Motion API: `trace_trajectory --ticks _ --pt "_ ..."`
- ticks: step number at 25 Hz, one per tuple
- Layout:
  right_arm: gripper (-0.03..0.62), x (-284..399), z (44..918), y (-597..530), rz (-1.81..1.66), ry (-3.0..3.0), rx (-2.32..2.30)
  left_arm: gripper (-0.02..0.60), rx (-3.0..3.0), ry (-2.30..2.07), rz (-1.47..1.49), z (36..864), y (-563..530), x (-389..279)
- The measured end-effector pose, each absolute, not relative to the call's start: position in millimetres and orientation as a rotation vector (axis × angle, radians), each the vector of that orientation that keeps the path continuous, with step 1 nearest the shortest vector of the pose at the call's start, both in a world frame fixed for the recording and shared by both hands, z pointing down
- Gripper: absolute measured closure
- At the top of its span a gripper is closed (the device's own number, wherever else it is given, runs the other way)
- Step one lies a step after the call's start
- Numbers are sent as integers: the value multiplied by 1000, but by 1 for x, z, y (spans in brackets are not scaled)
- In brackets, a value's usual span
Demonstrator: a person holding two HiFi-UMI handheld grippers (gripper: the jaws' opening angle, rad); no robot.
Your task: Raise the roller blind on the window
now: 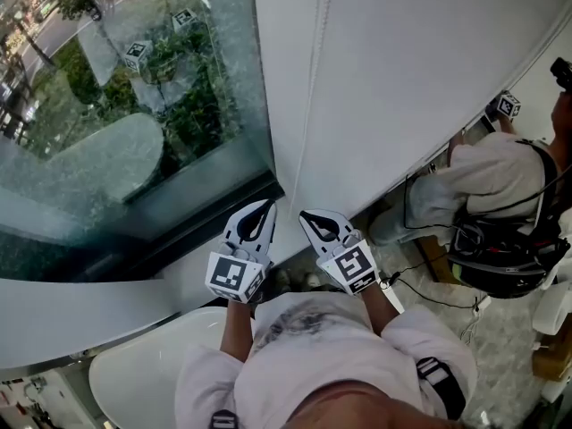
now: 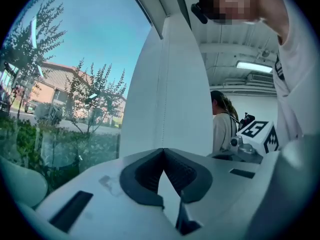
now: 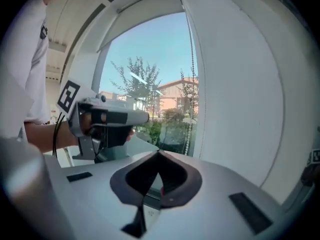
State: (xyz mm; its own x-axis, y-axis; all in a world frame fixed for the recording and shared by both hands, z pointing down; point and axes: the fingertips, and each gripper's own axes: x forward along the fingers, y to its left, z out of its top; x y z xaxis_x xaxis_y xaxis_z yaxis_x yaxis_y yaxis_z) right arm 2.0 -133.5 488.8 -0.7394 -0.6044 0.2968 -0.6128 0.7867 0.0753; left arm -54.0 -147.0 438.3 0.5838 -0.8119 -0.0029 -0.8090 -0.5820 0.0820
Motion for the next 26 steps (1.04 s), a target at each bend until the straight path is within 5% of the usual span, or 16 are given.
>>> trace_trajectory --ticks 26 --pt "534 -1 464 -132 40 -2766 962 574 2661 -1412 -8 474 -136 -65"
